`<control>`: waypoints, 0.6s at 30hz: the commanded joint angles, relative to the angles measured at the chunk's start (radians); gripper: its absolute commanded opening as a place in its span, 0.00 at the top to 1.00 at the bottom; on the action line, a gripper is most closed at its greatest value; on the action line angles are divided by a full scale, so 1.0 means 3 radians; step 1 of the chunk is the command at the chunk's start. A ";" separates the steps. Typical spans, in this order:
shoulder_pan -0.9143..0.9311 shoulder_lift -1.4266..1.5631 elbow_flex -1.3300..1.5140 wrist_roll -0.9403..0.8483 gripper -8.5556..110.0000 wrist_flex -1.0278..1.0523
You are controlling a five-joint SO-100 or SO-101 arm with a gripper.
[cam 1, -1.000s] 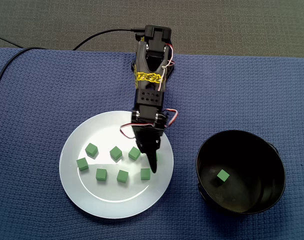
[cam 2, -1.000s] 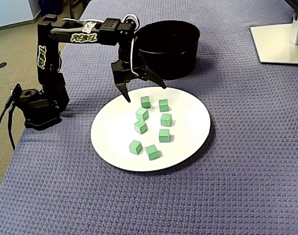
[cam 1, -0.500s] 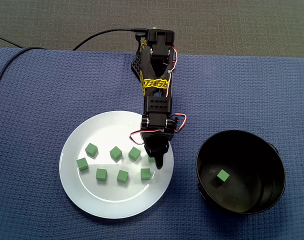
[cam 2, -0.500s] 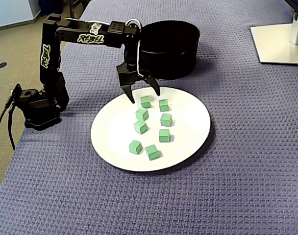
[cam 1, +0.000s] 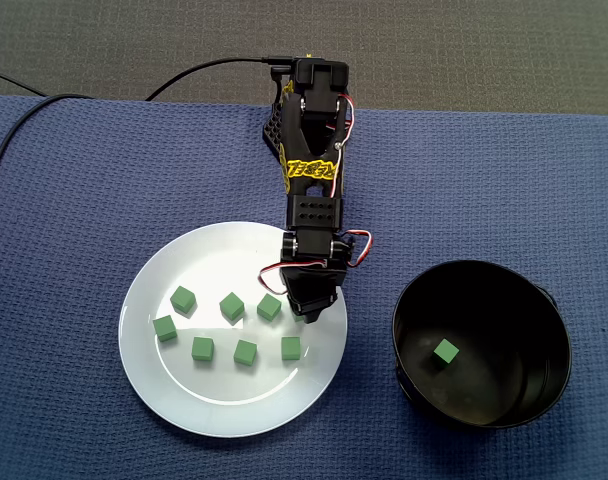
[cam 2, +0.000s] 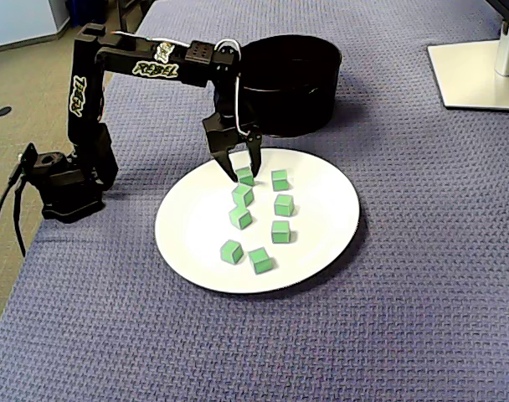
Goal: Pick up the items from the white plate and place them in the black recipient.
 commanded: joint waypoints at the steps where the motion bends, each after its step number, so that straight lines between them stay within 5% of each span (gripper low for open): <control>1: 0.0107 0.0327 -0.0041 0.0066 0.93 0.0112; 12: -0.0092 0.2373 -0.1549 -0.0031 0.93 0.1662; 18: -0.1069 0.2255 -0.2020 -0.0803 0.93 0.1125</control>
